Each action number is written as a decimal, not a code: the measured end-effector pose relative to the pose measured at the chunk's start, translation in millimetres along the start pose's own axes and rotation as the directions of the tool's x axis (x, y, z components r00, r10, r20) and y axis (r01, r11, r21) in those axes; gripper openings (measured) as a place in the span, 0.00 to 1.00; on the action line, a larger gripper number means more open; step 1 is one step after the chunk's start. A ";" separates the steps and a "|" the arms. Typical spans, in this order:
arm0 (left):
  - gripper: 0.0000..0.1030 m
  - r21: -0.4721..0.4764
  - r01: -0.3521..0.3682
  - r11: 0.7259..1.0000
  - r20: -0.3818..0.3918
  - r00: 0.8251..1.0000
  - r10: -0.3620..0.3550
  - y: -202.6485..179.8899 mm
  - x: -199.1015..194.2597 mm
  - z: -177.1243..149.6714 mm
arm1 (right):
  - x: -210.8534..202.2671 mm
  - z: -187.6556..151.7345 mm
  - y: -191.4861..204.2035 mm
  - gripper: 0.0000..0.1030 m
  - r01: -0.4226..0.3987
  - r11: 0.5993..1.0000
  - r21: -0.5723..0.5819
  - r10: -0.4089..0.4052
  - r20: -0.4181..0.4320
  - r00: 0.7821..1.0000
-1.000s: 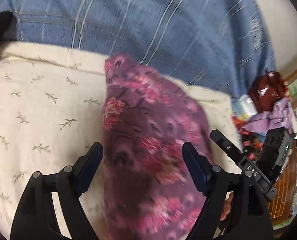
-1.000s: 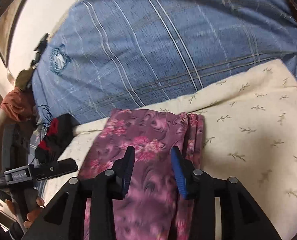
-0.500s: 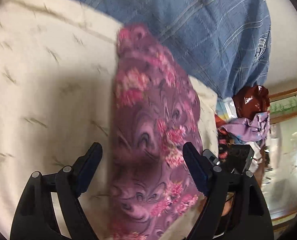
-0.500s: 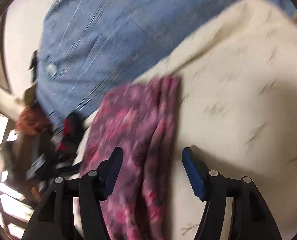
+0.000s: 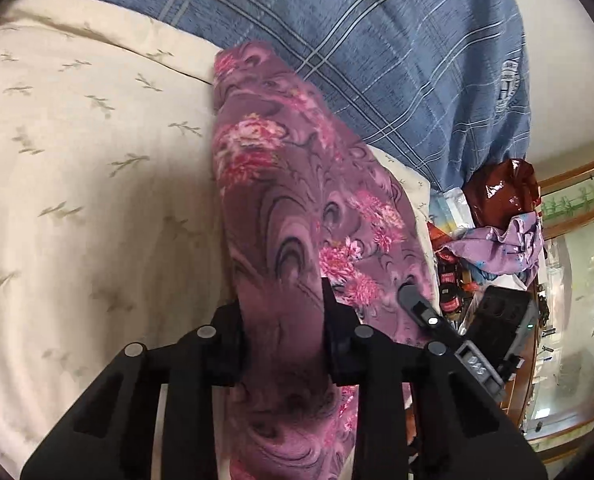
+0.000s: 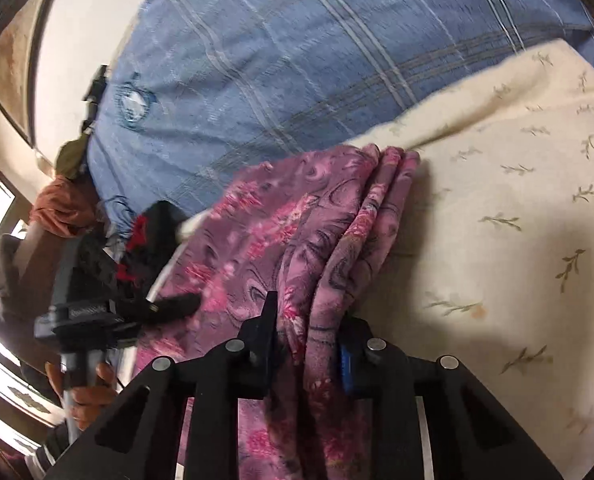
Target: Fold small clothes
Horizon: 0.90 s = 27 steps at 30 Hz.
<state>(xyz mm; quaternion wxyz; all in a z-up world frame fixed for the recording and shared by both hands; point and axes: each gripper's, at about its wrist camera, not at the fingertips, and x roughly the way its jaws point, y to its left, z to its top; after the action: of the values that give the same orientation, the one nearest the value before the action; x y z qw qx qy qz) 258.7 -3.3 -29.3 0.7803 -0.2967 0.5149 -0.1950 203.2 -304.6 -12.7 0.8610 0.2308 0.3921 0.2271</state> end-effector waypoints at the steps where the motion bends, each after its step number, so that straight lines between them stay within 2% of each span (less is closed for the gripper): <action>1: 0.26 -0.002 -0.001 1.000 0.005 1.000 0.001 -0.1 -6.9 -3.6 | -3.6 -1.5 10.1 0.24 -0.014 1.000 -0.008 0.014 0.006 1.000; 6: 0.27 0.036 0.021 0.999 0.075 0.997 -0.024 7.4 -77.8 -39.5 | -27.7 -25.4 62.6 0.24 -0.101 0.993 -0.066 0.102 0.016 0.995; 9: 0.28 0.059 -0.013 0.998 0.105 0.994 0.007 20.0 -105.8 -69.6 | -32.8 -50.5 84.0 0.24 -0.141 0.985 -0.094 0.142 -0.002 0.990; 11: 0.28 0.050 -0.050 0.997 0.096 0.994 0.045 36.2 -107.0 -89.2 | -28.4 -71.7 89.7 0.25 -0.149 0.985 -0.091 0.147 -0.025 0.989; 13: 0.30 0.041 -0.153 0.987 0.067 0.986 0.150 58.6 -91.8 -104.8 | -17.8 -93.4 89.4 0.26 -0.127 0.988 -0.084 0.123 -0.056 0.991; 14: 0.41 0.033 -0.189 0.981 0.054 0.981 0.187 69.9 -84.0 -108.9 | -10.6 -104.2 87.0 0.26 -0.104 0.991 -0.084 0.098 -0.078 0.992; 15: 0.46 0.025 -0.186 0.982 0.050 0.982 0.184 78.9 -80.1 -111.8 | -3.1 -113.3 82.8 0.26 -0.073 0.994 -0.086 0.064 -0.100 0.993; 16: 0.46 0.021 -0.161 0.987 0.060 0.985 0.160 83.1 -81.4 -113.0 | 2.7 -121.6 78.2 0.29 -0.032 0.995 -0.093 0.021 -0.110 0.994; 17: 0.47 0.015 -0.155 0.988 0.065 0.986 0.154 84.6 -86.4 -113.1 | 4.8 -126.3 73.2 0.37 -0.008 0.996 -0.092 -0.002 -0.111 0.994; 18: 0.47 0.021 -0.165 0.986 0.077 0.984 0.163 82.8 -93.2 -112.9 | 2.2 -128.5 68.9 0.42 0.004 0.997 -0.081 -0.012 -0.100 0.995; 20: 0.47 0.058 -0.193 0.979 0.127 0.974 0.185 73.8 -108.1 -112.6 | -9.5 -124.5 63.8 0.48 0.034 0.998 -0.051 -0.037 -0.072 0.997; 22: 0.48 0.132 -0.237 0.963 0.221 0.954 0.205 51.0 -125.5 -107.5 | -24.6 -116.7 68.6 0.50 0.092 0.994 -0.060 -0.093 -0.017 0.996; 23: 0.52 0.160 -0.266 0.951 0.251 0.942 0.221 39.7 -127.1 -102.6 | -31.2 -111.3 75.5 0.50 0.100 0.992 -0.077 -0.098 0.027 0.995; 24: 0.59 0.183 -0.293 0.938 0.276 0.932 0.236 29.4 -125.7 -97.3 | -35.5 -105.6 82.5 0.50 0.086 0.991 -0.101 -0.080 0.062 0.995; 27: 0.61 0.228 -0.351 0.908 0.297 0.913 0.278 10.0 -103.4 -76.4 | -22.9 -91.6 108.7 0.48 0.085 0.976 -0.201 -0.070 0.080 0.994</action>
<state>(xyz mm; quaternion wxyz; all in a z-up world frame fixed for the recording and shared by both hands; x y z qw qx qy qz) 147.7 47.2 12.8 0.8954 -0.1202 0.4179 -0.0952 95.4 -211.7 9.3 0.9021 0.1339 0.3438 0.2239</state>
